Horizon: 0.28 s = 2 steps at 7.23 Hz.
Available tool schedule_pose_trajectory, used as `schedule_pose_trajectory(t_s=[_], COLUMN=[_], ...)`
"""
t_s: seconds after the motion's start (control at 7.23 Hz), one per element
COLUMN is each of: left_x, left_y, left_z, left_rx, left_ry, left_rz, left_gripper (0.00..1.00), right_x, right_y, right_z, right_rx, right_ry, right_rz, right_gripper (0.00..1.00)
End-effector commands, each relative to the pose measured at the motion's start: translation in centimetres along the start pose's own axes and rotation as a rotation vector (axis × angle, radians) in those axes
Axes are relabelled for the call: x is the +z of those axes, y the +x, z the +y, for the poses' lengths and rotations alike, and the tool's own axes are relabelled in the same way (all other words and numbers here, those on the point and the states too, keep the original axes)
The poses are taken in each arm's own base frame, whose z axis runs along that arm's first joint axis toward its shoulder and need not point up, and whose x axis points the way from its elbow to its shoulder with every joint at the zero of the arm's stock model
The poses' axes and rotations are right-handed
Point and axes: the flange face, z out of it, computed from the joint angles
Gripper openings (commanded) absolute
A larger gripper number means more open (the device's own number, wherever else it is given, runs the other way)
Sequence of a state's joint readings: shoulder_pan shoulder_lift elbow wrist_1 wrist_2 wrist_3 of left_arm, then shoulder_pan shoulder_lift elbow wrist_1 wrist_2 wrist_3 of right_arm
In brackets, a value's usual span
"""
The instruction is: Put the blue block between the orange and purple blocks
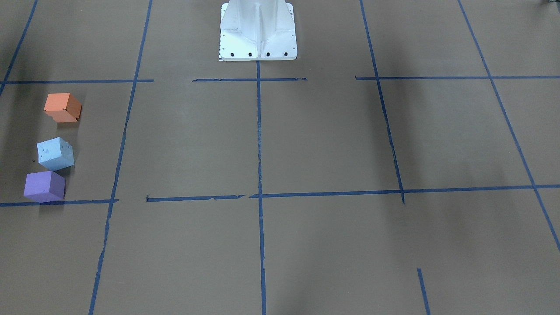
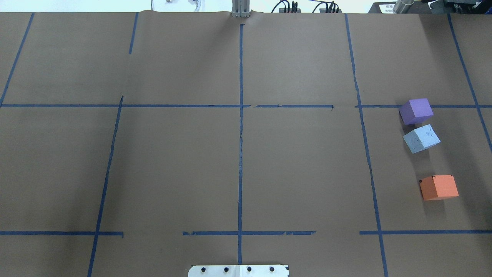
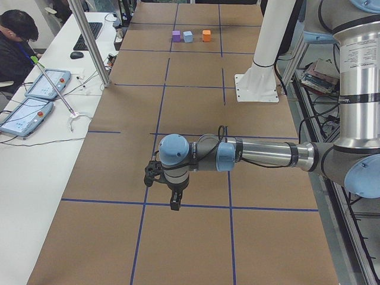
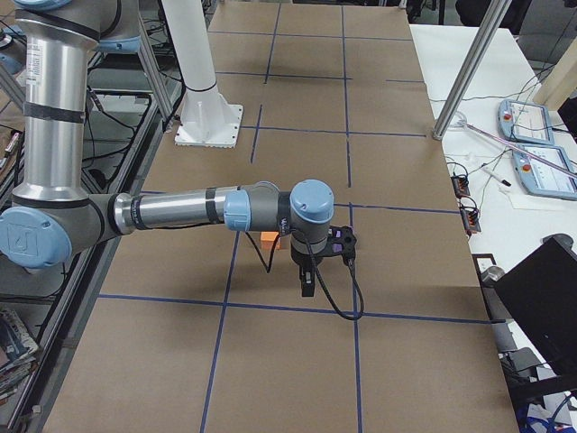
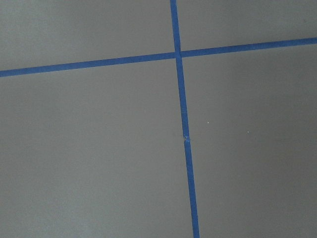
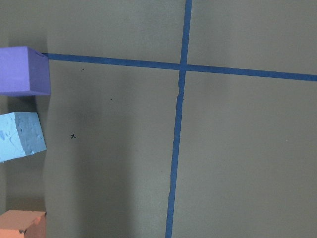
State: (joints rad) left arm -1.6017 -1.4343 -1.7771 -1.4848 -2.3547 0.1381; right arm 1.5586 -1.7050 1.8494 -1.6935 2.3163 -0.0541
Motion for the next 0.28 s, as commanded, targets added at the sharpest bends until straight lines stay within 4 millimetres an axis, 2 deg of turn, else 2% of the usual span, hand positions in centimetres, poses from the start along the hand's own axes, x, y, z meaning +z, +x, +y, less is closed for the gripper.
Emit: schedule_pose_trajectory(t_s=[0.0, 0.14], left_x=[-0.5, -0.49], left_y=[0.41, 0.41], left_z=[-0.03, -0.02], left_rx=[0.008, 0.007], left_ry=[0.01, 0.009], left_rz=[-0.001, -0.001], left_gripper=[1.0, 1.0], right_x=[-0.04, -0.05], right_y=[-0.04, -0.05], right_z=[-0.04, 0.03], right_rx=[-0.001, -0.001], right_ry=[0.001, 0.001], right_rz=[0.0, 0.0], right_gripper=[1.0, 1.0])
